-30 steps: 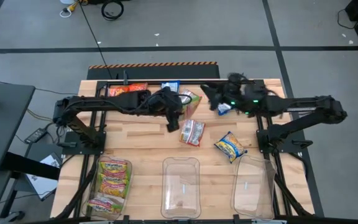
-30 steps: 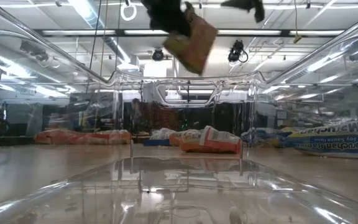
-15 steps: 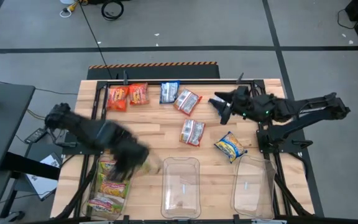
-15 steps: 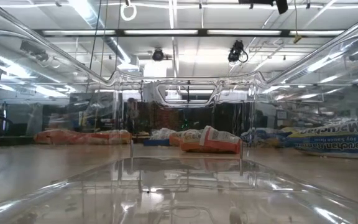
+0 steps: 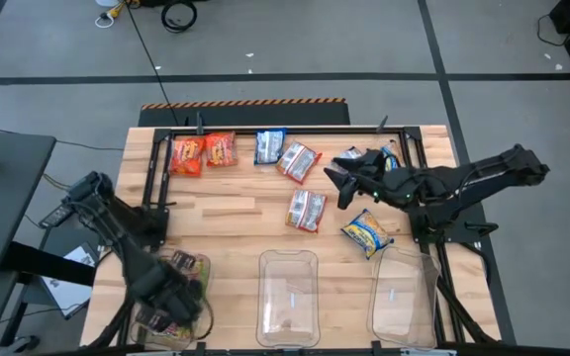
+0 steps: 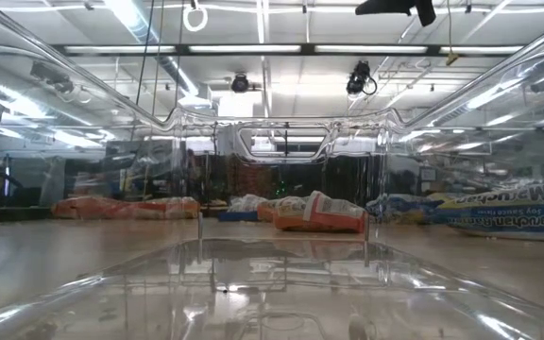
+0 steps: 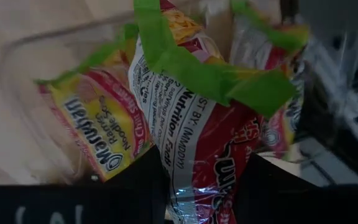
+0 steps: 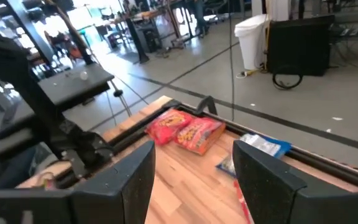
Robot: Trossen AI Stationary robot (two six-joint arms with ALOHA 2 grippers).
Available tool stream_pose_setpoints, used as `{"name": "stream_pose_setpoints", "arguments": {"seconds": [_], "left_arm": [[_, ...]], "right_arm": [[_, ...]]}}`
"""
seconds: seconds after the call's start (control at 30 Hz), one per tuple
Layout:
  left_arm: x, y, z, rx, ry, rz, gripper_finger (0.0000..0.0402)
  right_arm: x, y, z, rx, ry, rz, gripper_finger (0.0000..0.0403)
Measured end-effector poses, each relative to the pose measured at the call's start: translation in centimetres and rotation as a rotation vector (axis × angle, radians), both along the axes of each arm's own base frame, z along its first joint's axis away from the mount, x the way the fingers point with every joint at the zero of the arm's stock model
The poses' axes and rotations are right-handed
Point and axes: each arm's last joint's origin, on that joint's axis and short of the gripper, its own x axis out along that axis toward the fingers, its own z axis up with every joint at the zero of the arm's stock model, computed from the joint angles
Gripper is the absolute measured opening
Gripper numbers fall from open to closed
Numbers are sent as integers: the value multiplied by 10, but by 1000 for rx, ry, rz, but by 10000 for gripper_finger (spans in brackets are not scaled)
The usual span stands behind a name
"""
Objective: Sort Maruchan noodles
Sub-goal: Put the green noodle pack into the left transparent bin
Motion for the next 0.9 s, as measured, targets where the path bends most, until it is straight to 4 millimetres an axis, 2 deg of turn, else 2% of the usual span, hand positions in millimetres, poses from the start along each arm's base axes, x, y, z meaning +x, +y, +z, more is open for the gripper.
{"name": "stream_pose_setpoints", "arguments": {"seconds": [0.2,0.43,0.57,0.77,0.9], "left_arm": [[-8,-17,-32,-80,-44,-58,135],[-17,-28,-68,-204,-19,-28,135],[-18,-31,-78,-239,-36,19,139],[-14,-29,-85,-251,-51,55,187],[-5,-12,-91,-170,-41,120,234]], "right_arm": [[2,11,-3,40,-27,-5,220],[4,22,-7,51,-25,24,220],[3,26,-7,48,-22,35,220],[3,27,-8,43,-16,32,220],[3,27,-9,34,4,42,220]]}}
